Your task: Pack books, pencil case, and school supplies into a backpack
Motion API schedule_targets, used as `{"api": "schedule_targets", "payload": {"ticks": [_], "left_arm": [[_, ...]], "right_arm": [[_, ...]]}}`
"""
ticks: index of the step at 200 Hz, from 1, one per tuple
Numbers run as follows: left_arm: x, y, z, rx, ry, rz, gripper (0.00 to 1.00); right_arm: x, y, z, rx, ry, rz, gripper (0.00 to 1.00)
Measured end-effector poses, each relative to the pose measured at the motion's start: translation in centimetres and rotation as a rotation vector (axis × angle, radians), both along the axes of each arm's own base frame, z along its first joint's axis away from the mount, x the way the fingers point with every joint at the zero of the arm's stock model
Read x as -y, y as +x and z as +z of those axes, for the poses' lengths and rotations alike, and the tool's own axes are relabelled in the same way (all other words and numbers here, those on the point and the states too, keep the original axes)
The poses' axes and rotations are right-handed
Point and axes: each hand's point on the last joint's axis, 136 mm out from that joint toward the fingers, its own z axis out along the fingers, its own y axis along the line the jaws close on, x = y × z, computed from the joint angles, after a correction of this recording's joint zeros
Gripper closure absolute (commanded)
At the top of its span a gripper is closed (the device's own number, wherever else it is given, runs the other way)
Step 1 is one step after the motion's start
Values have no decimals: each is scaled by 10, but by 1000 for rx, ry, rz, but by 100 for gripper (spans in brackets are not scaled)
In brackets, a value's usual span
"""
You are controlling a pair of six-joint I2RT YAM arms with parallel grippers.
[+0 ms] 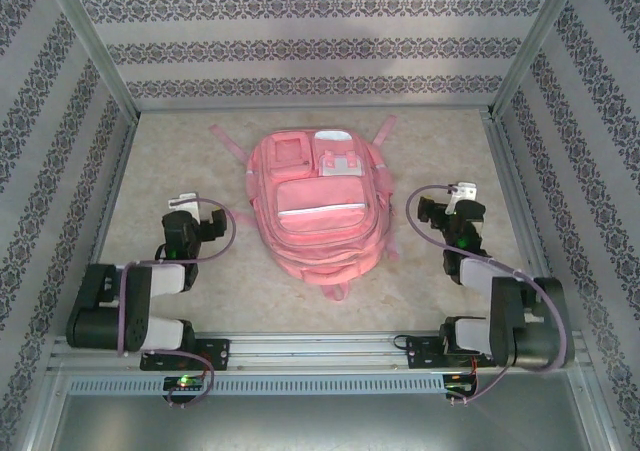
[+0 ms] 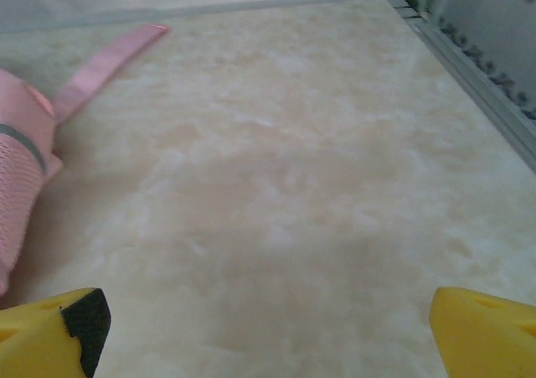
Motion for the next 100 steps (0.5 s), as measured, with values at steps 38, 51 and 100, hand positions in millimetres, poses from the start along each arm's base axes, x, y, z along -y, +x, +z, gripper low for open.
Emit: {"api": "schedule_targets", "payload": {"ticks": [38,51,100], "left_arm": [[-13,4,-21,24,-45,-12,0],[-9,11,-12,51,-50,-38,0],[-8,15,11,152,-43,-46,0]], "right_arm": [[-12,3,-28,37,21,67,2],[-12,3,-37,7,23,67,2],[-16,27,-5,85,-17,44,2]]}}
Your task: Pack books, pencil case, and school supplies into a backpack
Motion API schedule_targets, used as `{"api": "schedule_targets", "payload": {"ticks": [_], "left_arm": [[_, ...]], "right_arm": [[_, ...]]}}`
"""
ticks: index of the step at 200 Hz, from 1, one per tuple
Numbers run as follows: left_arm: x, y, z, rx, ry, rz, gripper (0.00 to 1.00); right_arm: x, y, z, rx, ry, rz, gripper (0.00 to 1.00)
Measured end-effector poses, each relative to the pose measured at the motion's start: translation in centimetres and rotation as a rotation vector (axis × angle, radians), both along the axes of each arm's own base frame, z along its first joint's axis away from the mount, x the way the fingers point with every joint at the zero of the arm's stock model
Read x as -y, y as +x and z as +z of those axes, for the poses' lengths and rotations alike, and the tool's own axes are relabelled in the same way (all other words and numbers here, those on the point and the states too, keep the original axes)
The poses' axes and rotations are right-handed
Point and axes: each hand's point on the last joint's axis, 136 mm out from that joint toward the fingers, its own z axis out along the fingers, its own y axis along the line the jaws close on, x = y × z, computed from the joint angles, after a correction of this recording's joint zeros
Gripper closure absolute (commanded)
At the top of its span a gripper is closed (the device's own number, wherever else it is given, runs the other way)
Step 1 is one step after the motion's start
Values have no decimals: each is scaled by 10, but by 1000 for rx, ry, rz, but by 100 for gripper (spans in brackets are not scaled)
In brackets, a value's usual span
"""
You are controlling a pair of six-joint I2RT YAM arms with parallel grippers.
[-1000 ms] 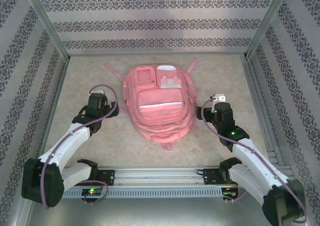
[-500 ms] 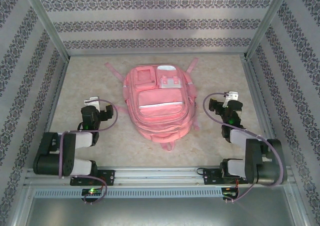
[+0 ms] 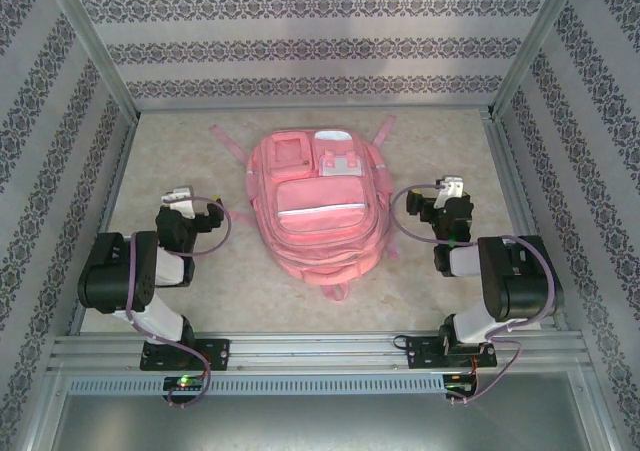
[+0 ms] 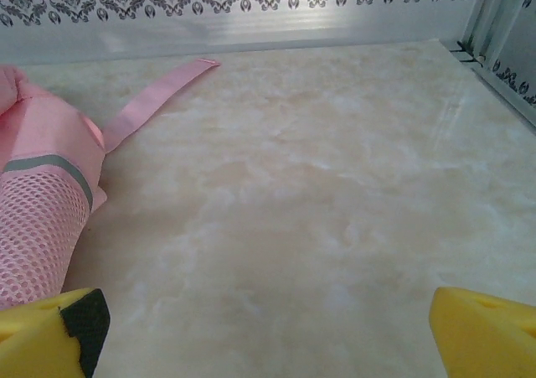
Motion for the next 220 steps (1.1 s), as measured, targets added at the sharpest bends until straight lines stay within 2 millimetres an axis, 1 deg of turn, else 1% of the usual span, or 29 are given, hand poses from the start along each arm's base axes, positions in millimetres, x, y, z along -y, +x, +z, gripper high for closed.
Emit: {"api": "schedule_targets", "payload": {"ticks": [20,37,66,106,205,220], "left_arm": [[-5,-16,-9,-10,-5,39,0],[-7,-20,-10,-6,-2,57,0],[-11,-18,-1,34,3,76,0],[-12,-17,4,54,6,84,0],[-12,-17,5,57,4,84,0],[-9,-15,4,54,0,67,0]], "right_arm": [[3,-3,-1,4,-7,-15,2],[4,-5,-4,-2,-11,-24,2],[6,-5,-4,-9,-14,-33,2],[7,-3,-4,-11,-16,-41,2],[8,-4,-5,-18,-18,-46,2],[8,-4,-5,-18,-18,-46,2]]}}
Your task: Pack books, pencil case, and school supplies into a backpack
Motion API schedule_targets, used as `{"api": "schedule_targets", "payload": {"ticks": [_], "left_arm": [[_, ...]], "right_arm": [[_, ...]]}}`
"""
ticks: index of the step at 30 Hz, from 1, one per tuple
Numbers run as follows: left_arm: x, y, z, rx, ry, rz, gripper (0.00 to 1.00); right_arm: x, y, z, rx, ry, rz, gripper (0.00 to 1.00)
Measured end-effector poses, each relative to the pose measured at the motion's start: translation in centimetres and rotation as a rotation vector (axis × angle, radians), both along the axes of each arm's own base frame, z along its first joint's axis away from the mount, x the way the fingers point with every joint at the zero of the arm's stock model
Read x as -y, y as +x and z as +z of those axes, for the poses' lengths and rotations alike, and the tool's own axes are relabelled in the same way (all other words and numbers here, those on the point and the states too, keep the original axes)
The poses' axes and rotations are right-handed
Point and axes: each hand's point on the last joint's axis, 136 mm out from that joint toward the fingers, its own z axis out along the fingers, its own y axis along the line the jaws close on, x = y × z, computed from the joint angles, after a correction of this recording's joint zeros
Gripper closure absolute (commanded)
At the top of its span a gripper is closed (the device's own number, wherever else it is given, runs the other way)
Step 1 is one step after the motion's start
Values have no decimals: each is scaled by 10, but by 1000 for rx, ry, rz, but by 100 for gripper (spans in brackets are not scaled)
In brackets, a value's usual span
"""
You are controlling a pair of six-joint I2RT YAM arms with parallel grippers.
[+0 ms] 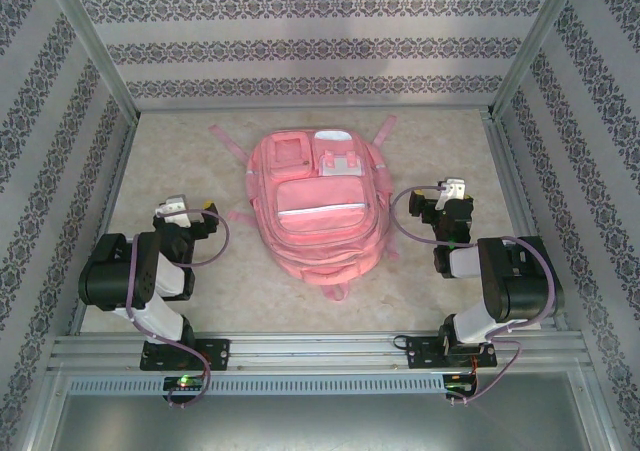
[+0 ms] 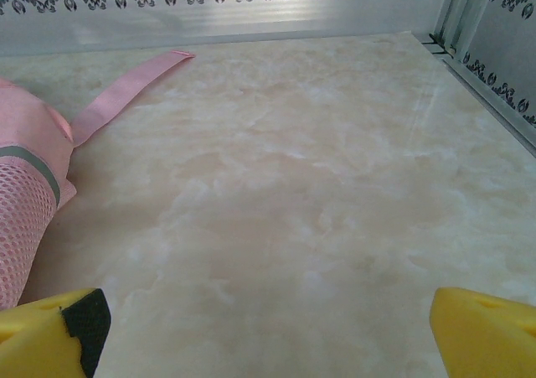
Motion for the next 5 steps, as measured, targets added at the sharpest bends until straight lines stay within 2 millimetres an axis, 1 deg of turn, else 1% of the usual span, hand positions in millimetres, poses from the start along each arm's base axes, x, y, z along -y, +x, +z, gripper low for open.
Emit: {"api": "schedule_targets", "payload": {"ticks": [5], "left_arm": [[7,3,3,9,-1,-43,0]], "right_arm": [[0,0,-1,-4,0,0,2]]}}
